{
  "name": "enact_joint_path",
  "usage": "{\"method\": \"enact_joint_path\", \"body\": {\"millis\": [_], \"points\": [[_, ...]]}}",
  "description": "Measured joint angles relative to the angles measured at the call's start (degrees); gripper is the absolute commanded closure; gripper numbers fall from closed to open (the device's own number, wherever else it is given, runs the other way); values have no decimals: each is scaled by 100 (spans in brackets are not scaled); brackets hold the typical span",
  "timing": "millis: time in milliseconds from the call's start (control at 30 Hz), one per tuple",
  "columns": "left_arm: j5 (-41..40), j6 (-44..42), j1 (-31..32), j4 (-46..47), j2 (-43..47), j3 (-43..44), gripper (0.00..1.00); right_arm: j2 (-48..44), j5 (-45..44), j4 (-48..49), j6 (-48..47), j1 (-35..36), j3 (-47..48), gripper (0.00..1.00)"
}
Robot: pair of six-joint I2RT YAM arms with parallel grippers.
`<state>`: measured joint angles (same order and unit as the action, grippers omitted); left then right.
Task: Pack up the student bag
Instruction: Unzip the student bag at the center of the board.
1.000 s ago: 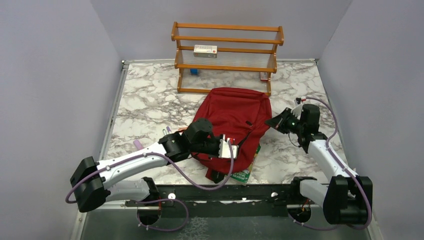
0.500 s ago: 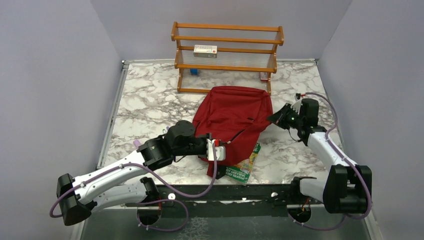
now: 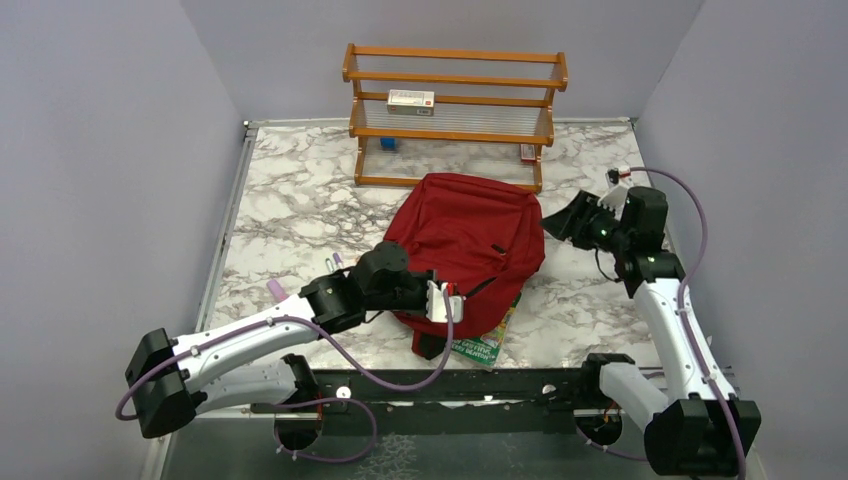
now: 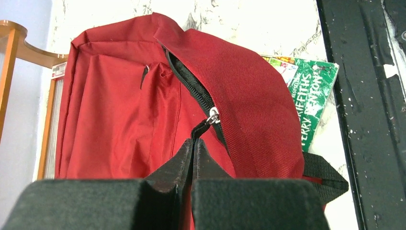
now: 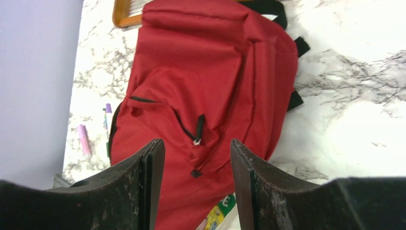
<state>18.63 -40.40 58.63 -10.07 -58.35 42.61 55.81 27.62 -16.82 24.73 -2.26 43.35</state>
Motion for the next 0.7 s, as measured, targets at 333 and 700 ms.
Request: {"method": "enact_joint_path", "body": {"millis": [333,700], "points": [[181,-76,0,400,-234,-24,100,-911,737,-946,1003,81,-225,28],[682,-116,0,651,-715,13,100,-1305,789,-850,2396,1338,-1169,30]]}}
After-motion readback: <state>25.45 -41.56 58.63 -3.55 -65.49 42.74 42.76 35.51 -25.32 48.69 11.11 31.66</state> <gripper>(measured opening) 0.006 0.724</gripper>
